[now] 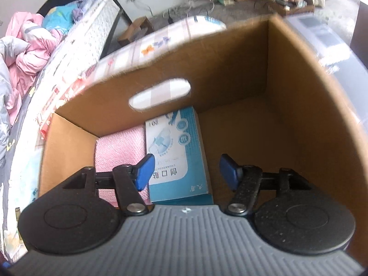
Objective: Organize soft objects
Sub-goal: 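Grasp the clear plastic snack bag from the pile with the right tool, then carry the clear snack bag into the cardboard box and open the right tool, then move the right tool back toward the pile near the pink plush toy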
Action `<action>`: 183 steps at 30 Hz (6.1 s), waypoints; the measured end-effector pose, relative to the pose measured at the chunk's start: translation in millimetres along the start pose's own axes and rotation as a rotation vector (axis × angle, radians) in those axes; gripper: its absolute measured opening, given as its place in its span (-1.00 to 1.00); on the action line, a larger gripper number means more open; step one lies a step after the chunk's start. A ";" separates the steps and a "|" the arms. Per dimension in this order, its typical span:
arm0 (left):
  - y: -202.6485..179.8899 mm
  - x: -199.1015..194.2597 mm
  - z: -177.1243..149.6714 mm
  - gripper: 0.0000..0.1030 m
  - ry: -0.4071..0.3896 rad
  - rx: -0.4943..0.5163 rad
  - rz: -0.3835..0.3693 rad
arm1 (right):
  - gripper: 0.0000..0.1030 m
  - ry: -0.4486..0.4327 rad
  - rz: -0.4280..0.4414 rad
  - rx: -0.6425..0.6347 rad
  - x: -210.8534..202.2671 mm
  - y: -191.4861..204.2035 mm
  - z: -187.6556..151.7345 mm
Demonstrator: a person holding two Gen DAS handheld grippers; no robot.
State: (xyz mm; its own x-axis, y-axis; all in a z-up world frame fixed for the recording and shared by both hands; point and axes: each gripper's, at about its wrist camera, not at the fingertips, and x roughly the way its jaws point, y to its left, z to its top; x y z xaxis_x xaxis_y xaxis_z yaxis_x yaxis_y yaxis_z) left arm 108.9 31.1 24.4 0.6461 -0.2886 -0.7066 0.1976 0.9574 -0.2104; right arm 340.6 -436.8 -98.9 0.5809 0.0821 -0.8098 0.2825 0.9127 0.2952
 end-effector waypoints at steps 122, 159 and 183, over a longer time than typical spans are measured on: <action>3.3 12.6 -32.8 0.45 -0.037 0.051 -0.058 | -0.30 -0.078 -0.216 -0.432 -34.1 42.0 12.0; 58.9 -46.4 -55.7 0.68 -0.160 0.106 0.147 | -0.21 0.124 0.656 -0.054 -124.3 226.2 -182.9; 121.7 134.1 113.4 0.58 0.247 0.066 -0.104 | -0.20 0.224 0.615 0.243 16.8 273.3 -237.2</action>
State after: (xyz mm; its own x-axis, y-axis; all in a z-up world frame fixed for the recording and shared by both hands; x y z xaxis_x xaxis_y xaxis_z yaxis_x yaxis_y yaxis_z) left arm 303.1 108.5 -19.3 0.4223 -0.3680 -0.8284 0.3061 0.9181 -0.2518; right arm 246.5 -91.0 -152.1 0.5265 0.6597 -0.5362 0.1306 0.5605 0.8178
